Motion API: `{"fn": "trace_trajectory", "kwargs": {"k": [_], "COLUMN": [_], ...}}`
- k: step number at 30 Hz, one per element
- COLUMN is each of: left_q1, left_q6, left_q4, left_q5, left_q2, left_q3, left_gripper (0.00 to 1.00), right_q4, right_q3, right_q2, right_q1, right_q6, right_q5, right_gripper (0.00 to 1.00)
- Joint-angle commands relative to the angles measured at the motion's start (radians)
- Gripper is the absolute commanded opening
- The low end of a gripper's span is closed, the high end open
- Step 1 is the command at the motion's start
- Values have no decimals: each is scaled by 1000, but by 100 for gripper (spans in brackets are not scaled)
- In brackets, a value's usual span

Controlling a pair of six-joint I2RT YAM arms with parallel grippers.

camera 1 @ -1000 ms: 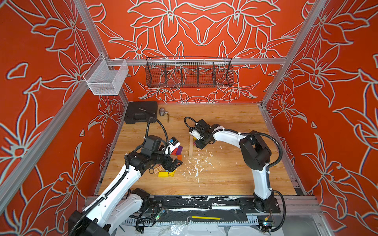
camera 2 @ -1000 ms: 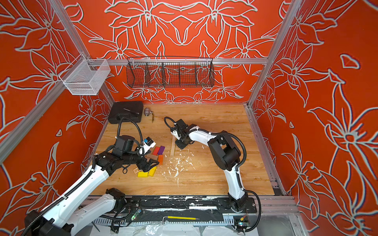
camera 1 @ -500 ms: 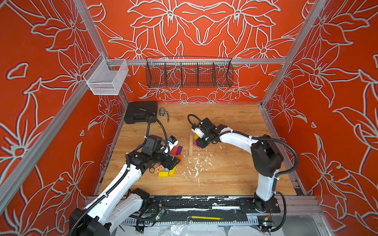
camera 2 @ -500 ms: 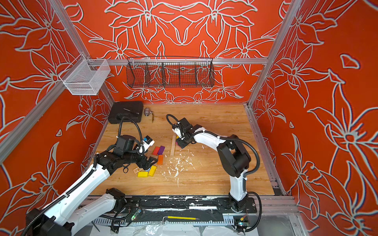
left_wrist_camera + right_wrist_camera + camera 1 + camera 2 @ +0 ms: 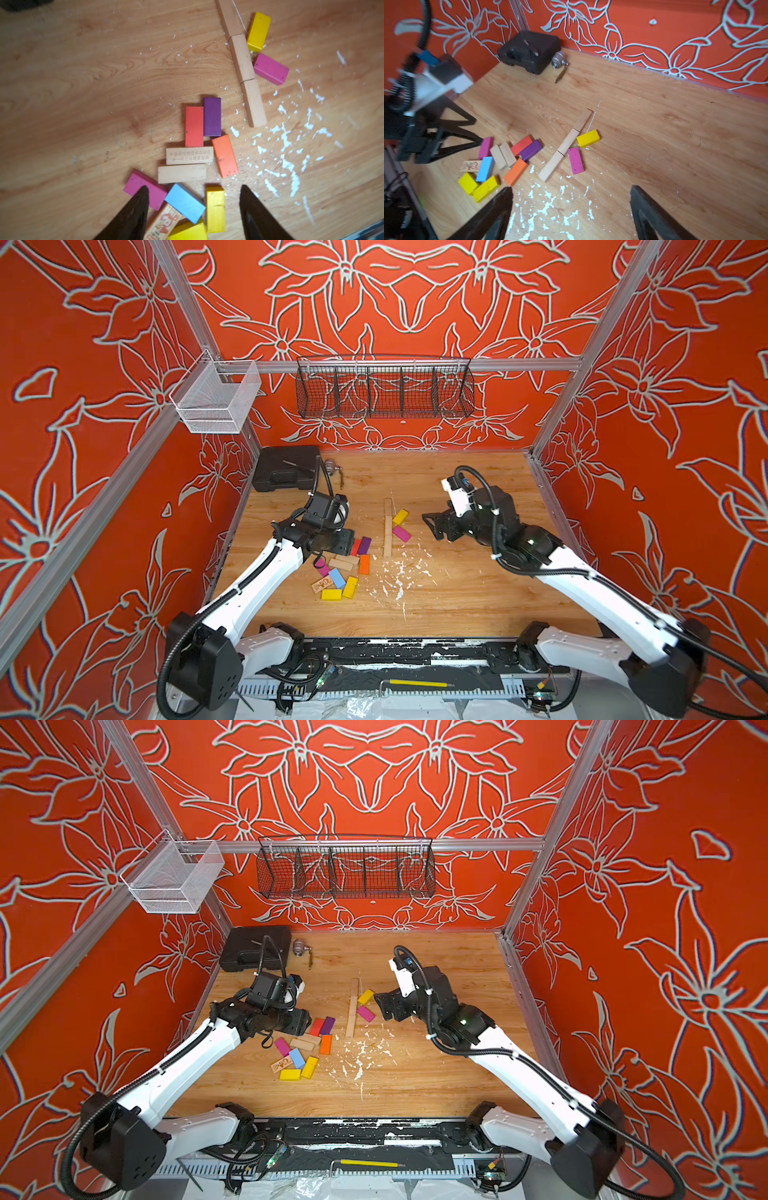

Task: Assemble the letter k with building blocks
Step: Assemble the building block at the center of the board, then pick up the building block from the center of the board.

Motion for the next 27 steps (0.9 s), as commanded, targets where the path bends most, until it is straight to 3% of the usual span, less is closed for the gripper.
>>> {"fn": "trace_trajectory", "kwargs": {"k": [1,6,9,13,19,23,27], "left_q1": [16,40,52,54,54,55,71], "left_q6": [-67,-81,-76,-119,-233,-313,-438], "left_q4": [-85,-134,-217,-223,-204,-210,-200], "left_q5": [35,110,110,78,15,-40,-99], "left_q2": [90,256,364,426,393,342,241], "left_q3": [46,131,206,202,119,54,-46], "left_gripper": [56,45,42,41,42,47,50], "right_q4": [-91,-146,-189,-219,-200,-194,-183], "right_q3": [-32,-62,-59,-60,-56,-45,-40], "right_q2": [-65,-129,-123,-106,-77,-43,-18], "right_q1": [-6,-5,-5,-3,-3,-3,-3], "right_q6": [89,156,166,155,126,107,110], "right_q5": [-62,-195,-265,-281,-273,-273,-294], "right_gripper": [94,98,98,98,98,98,98]}}
